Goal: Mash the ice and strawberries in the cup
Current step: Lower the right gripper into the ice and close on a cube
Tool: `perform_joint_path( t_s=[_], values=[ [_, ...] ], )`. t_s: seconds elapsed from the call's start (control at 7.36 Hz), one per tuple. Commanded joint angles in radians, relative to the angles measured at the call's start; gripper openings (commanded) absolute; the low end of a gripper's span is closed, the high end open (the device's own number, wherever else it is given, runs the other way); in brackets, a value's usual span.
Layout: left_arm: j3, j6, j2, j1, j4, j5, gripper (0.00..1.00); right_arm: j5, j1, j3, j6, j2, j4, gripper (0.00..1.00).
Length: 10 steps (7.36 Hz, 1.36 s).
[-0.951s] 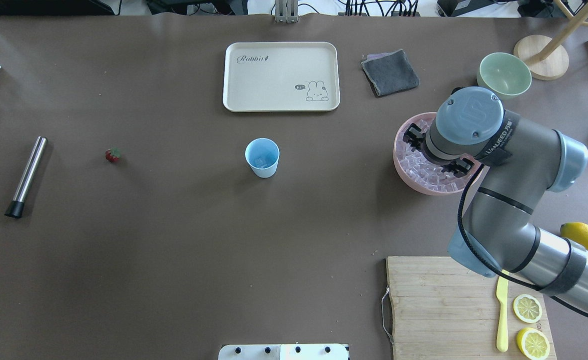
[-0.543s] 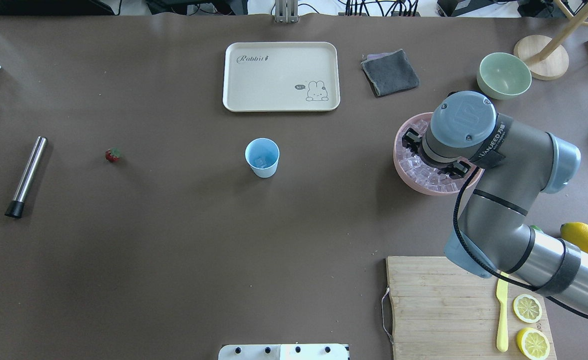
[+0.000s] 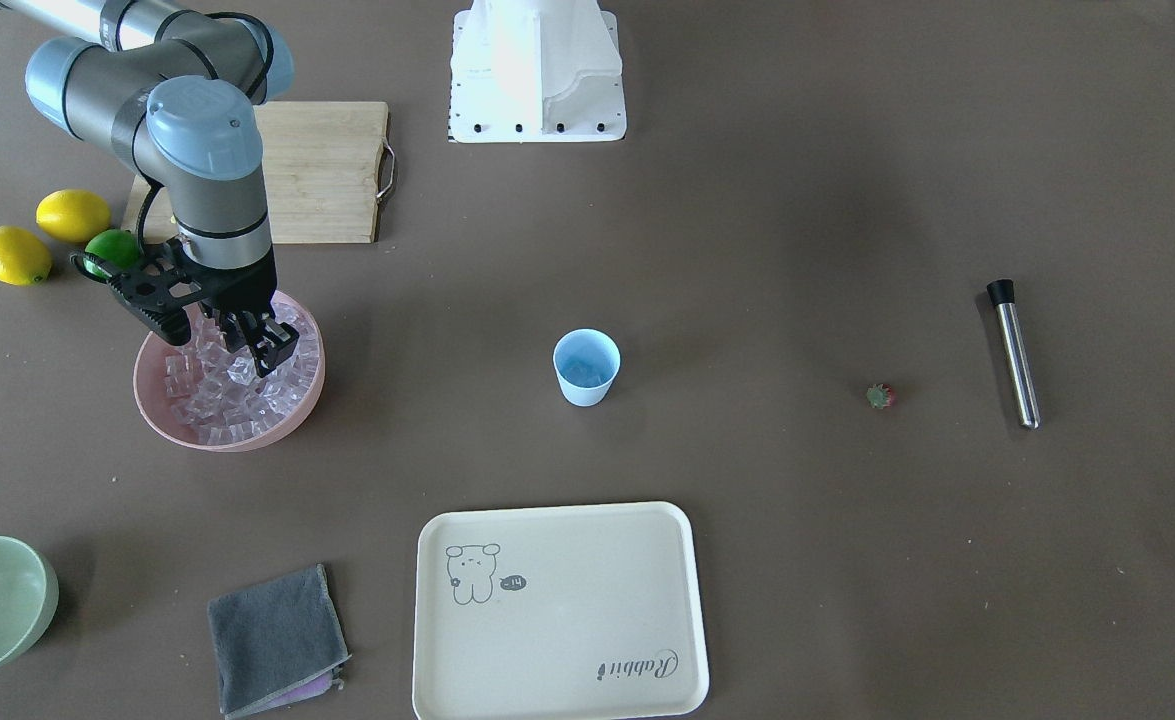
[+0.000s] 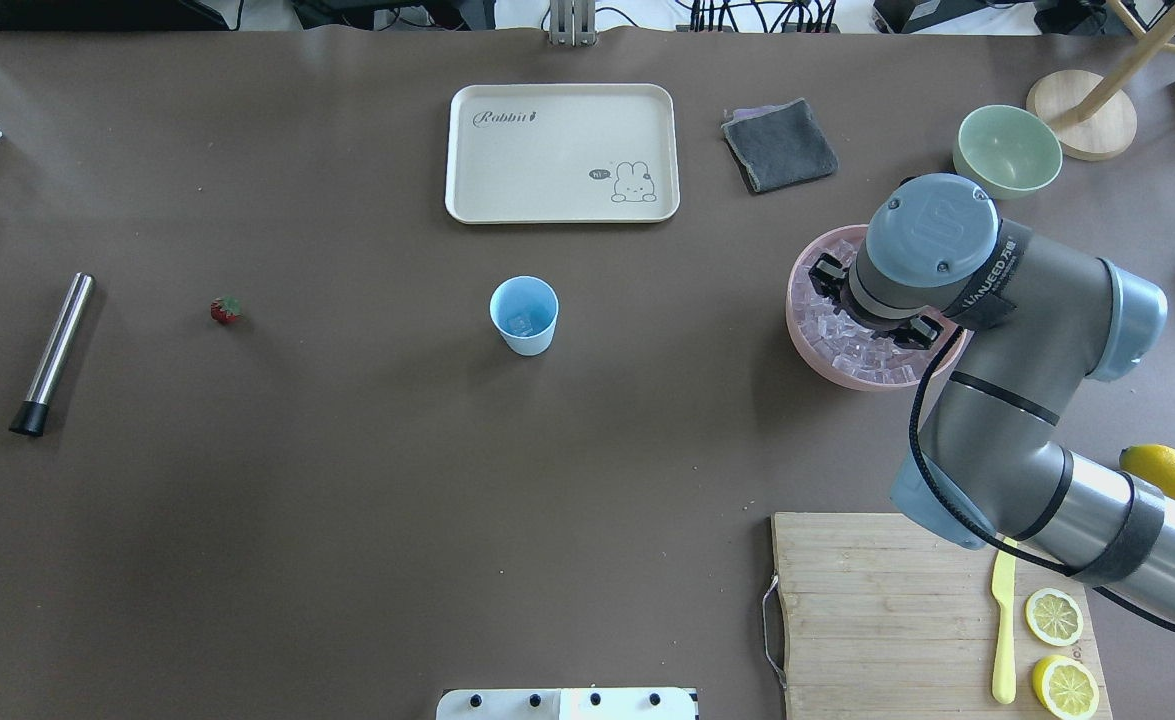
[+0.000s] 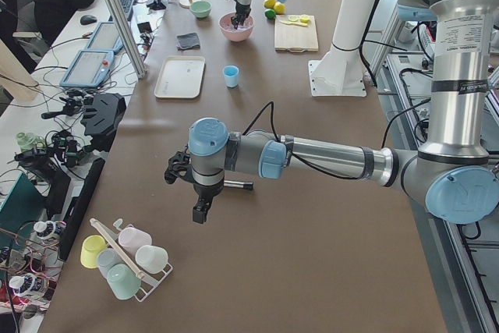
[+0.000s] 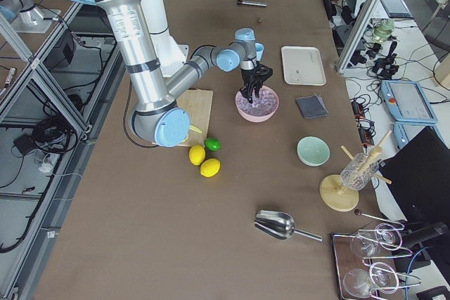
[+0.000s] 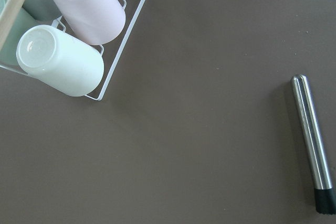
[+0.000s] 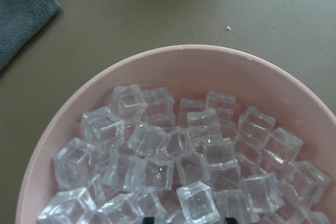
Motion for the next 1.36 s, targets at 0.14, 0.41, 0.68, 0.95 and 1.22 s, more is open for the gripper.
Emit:
perform_joint_path(
  t_s=[0.14, 0.41, 0.68, 0.95, 1.22],
  values=[
    [-0.004, 0.001, 0.002, 0.000, -0.001, 0.000, 0.98, -0.003, 0.010, -0.023, -0.002, 0.009, 0.001, 0.55],
    [-0.003, 0.001, 0.002, 0.000, 0.000, 0.000, 0.99, -0.005, 0.012, -0.035, -0.017, 0.010, 0.003, 0.55],
    [-0.003, 0.001, 0.002, 0.000, 0.000, 0.000, 0.98, -0.005, 0.012, -0.054, -0.022, 0.010, 0.010, 0.54],
    [-0.007, 0.001, 0.002, 0.000, -0.001, 0.000, 0.98, -0.005, 0.012, -0.060, -0.028, 0.012, 0.010, 0.53],
    [-0.007, 0.001, 0.002, 0.000, -0.001, 0.000, 0.99, -0.003, 0.012, -0.060, -0.026, 0.012, 0.010, 0.38]
  ],
)
